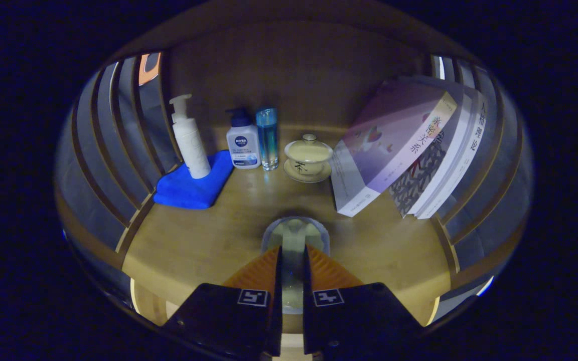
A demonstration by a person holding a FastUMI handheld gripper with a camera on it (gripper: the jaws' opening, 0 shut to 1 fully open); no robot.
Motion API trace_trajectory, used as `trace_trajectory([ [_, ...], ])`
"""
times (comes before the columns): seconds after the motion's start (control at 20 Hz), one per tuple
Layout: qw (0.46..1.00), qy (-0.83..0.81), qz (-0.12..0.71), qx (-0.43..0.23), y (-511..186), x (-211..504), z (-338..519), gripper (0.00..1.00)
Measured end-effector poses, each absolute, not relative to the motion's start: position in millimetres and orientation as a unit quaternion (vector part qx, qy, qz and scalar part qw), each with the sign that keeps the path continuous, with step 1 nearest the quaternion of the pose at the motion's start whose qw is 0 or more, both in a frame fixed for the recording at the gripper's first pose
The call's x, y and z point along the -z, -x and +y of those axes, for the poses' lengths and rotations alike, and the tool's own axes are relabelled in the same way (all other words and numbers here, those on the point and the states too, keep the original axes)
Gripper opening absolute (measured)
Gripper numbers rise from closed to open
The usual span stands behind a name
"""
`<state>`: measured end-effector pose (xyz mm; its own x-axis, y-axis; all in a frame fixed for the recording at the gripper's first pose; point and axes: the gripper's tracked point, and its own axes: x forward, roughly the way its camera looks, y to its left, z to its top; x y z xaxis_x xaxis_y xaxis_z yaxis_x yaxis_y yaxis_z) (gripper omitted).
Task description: Pull open the drawer, take out the items inside it, and place them on the countertop above the cabinet.
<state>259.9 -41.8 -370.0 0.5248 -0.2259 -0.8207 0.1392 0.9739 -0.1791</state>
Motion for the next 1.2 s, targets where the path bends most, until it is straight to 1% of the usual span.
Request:
trace_trajectory([
  [0.15, 0.875, 0.044, 0.471, 0.1, -256.8, 373.7, -40.9, 0.32],
  [0.35, 0.9, 0.058, 0.425, 0.078, -253.0, 342.4, -29.7, 0.52],
  [0.5, 0.916, 0.054, 0.394, 0.049, -233.9, 312.8, -9.3, 0.67],
  [0.7, 0.937, 0.059, 0.345, 0.016, -192.6, 274.9, 12.0, 0.81],
  [0.85, 0.947, 0.044, 0.319, -0.005, -151.8, 259.0, 27.5, 0.88],
  [1.0, 0.955, 0.042, 0.292, -0.016, -113.6, 246.9, 33.7, 0.88],
  [1.1, 0.963, 0.054, 0.265, -0.012, -87.9, 237.6, 32.2, 0.89],
  [1.2, 0.968, 0.058, 0.244, -0.013, -60.8, 234.6, 37.3, 0.93],
])
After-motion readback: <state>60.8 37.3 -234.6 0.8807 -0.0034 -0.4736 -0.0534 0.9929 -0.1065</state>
